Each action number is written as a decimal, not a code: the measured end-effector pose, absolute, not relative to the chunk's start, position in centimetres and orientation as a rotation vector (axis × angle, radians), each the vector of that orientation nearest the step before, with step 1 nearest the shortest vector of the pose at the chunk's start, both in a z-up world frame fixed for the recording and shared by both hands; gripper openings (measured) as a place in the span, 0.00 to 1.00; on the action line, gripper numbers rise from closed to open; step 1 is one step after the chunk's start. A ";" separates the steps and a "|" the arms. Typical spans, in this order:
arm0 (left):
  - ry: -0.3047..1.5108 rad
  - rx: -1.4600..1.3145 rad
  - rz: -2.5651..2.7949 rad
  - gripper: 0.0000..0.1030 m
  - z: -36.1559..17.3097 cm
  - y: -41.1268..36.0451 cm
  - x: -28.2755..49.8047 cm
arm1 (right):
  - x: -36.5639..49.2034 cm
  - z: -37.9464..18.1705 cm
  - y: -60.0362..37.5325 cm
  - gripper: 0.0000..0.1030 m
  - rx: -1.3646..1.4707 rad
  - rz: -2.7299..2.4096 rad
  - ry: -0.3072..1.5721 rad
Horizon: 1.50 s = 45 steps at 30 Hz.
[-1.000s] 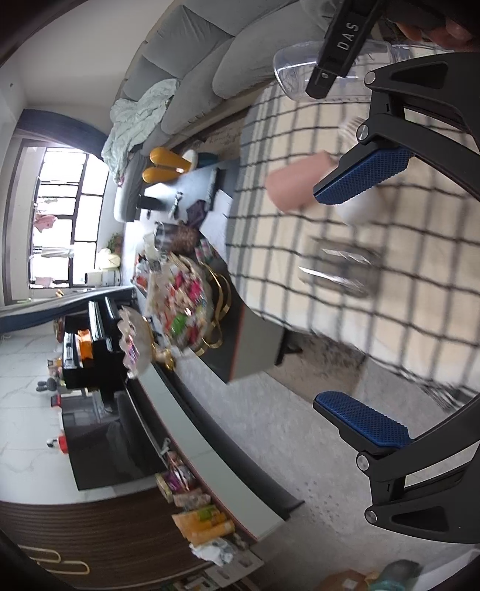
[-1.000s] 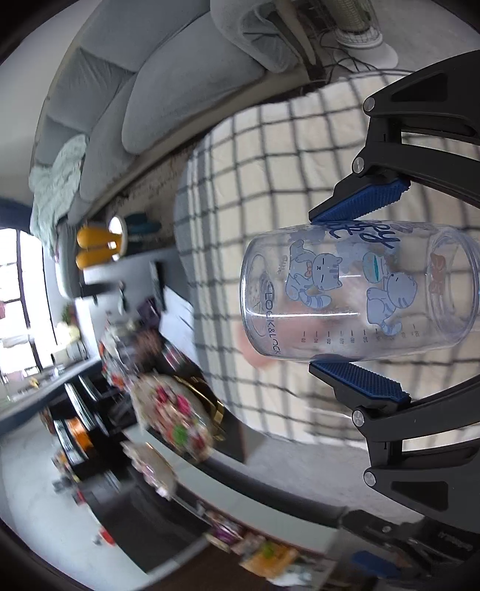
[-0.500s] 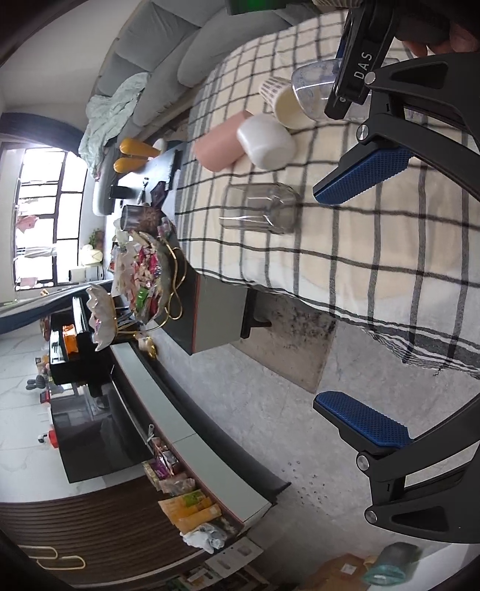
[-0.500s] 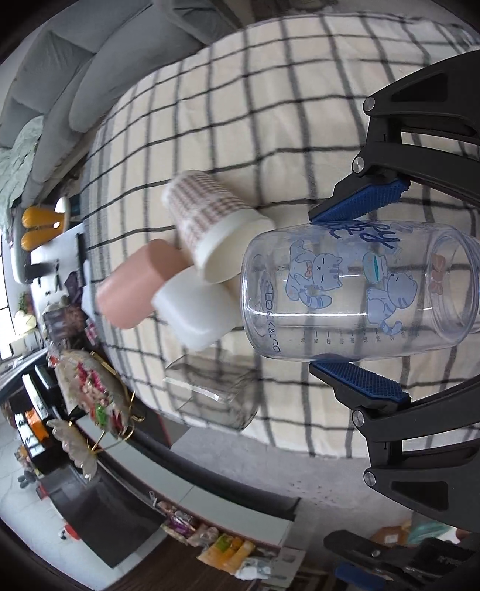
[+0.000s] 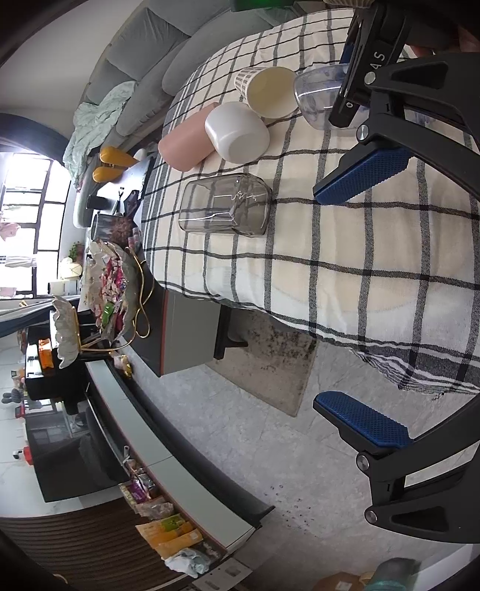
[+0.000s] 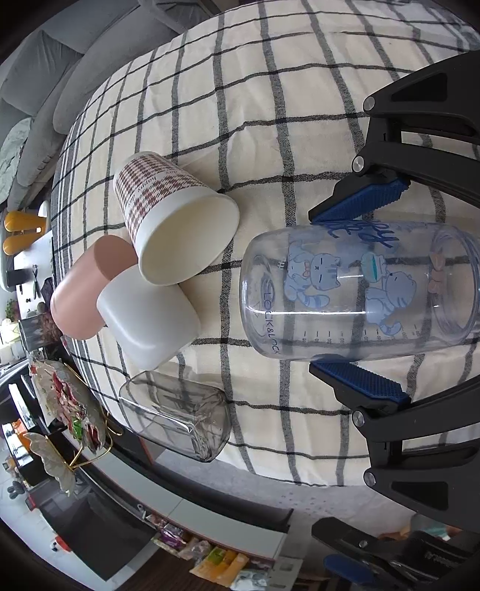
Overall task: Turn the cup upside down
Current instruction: 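Lift the clear printed cup with the right gripper off the table, then rotate the clear cup upside down in the right gripper, rim toward the table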
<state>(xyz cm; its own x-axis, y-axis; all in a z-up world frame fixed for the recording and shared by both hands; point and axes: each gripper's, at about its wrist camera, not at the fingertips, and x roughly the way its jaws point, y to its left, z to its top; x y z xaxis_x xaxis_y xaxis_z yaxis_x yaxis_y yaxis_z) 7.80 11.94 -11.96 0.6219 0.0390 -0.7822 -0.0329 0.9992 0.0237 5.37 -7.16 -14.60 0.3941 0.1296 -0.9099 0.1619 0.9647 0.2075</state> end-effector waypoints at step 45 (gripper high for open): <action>1.855 0.304 -0.224 0.92 -17.9 -7.5 14.7 | 2.9 -12.0 -25.3 0.90 0.630 -0.231 1.367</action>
